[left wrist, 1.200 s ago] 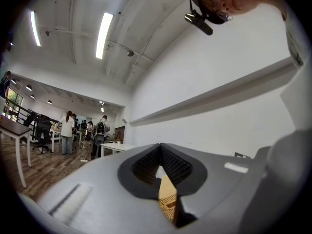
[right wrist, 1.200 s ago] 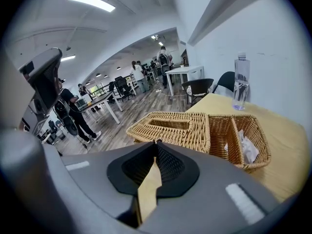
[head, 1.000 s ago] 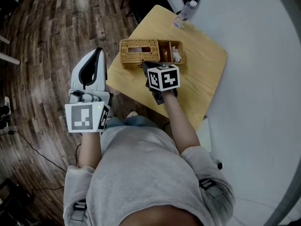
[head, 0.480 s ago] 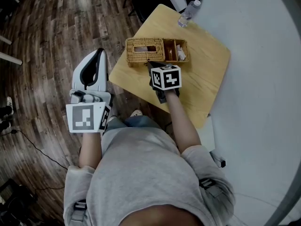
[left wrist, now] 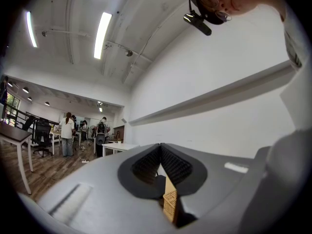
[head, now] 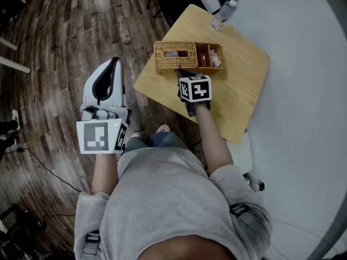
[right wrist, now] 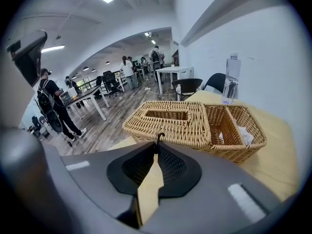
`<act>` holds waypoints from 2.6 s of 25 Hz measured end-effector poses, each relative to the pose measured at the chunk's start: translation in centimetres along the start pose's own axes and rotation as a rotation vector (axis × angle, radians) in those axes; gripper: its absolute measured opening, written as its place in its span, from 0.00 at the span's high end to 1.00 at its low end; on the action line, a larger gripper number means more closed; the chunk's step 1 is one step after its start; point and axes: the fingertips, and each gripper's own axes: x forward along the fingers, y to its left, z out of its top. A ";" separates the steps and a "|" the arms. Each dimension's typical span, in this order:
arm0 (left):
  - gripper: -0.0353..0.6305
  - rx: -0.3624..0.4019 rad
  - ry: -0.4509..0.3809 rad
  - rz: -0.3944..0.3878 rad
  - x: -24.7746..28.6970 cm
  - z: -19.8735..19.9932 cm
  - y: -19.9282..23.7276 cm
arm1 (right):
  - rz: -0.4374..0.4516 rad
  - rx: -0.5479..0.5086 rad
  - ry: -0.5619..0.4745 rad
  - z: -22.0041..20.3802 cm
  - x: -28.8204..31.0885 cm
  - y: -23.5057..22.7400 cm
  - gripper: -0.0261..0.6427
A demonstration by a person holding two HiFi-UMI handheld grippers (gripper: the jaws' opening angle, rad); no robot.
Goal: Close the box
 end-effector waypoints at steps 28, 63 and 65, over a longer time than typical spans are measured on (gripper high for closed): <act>0.86 -0.021 -0.091 -0.211 -3.1 3.7 -1.6 | -0.211 0.044 -0.525 5.3 -17.1 5.0 0.94; 0.86 -0.026 -0.147 -0.315 -6.1 6.3 -3.2 | -0.434 -0.077 -0.856 7.5 -33.2 9.5 0.94; 0.86 -0.027 -0.147 -0.317 -6.3 6.2 -3.2 | -0.441 -0.081 -0.862 7.4 -33.4 9.7 0.94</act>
